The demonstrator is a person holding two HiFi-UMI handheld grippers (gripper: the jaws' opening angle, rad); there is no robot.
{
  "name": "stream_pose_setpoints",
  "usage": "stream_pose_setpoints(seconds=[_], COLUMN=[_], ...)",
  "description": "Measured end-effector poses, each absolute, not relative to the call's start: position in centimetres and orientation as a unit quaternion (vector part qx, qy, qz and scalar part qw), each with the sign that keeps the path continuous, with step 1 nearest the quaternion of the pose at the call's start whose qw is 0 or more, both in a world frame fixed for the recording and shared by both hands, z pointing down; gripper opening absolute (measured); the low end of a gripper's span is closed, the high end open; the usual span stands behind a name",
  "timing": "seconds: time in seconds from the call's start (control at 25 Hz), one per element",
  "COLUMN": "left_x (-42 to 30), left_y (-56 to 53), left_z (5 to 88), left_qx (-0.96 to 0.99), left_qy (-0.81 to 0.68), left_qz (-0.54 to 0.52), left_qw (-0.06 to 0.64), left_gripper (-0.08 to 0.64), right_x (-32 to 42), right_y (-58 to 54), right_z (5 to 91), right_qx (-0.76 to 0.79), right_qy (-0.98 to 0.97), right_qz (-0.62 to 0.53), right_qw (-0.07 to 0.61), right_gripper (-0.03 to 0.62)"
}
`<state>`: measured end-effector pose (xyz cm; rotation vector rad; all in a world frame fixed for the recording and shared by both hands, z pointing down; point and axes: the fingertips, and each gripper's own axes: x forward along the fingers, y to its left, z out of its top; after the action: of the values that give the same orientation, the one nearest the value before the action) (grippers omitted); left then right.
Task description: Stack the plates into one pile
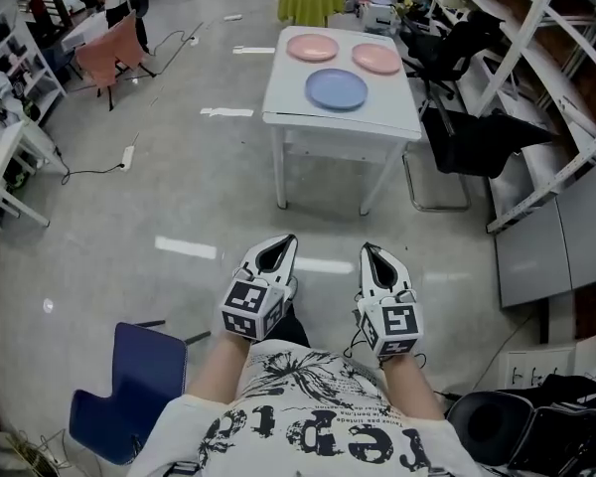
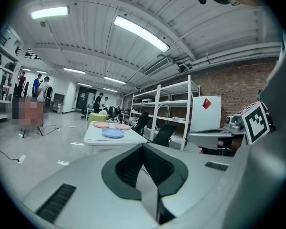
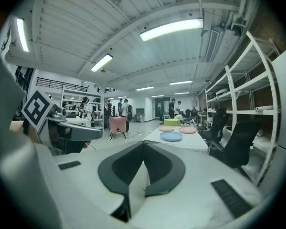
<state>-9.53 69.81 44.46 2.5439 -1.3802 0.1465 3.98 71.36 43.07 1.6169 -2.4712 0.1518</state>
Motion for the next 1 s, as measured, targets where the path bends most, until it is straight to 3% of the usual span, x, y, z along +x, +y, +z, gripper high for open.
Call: stream_pose_setpoints(seconds=[0.64, 1.0], left_x=[-18.3, -20.1], left_y=[40.1, 29.6], left_z=[41.3, 41.9], left_qx=[0.888, 0.897], left_qy=[-0.44, -0.416], left_qz=[0.051, 0.055], left_qw=[0.125, 0.137], left_gripper=[0.015, 0.015], right_x=[-3.3, -5.4], right_y=[43.6, 32.8], right_z=[41.4, 42.1], right_qx=[0.582, 0.594], right_qy=[-0.801, -0.79], right_qz=[0.094, 0.105], right_qw=[0.108, 0.111], right_gripper=[0.008, 0.008])
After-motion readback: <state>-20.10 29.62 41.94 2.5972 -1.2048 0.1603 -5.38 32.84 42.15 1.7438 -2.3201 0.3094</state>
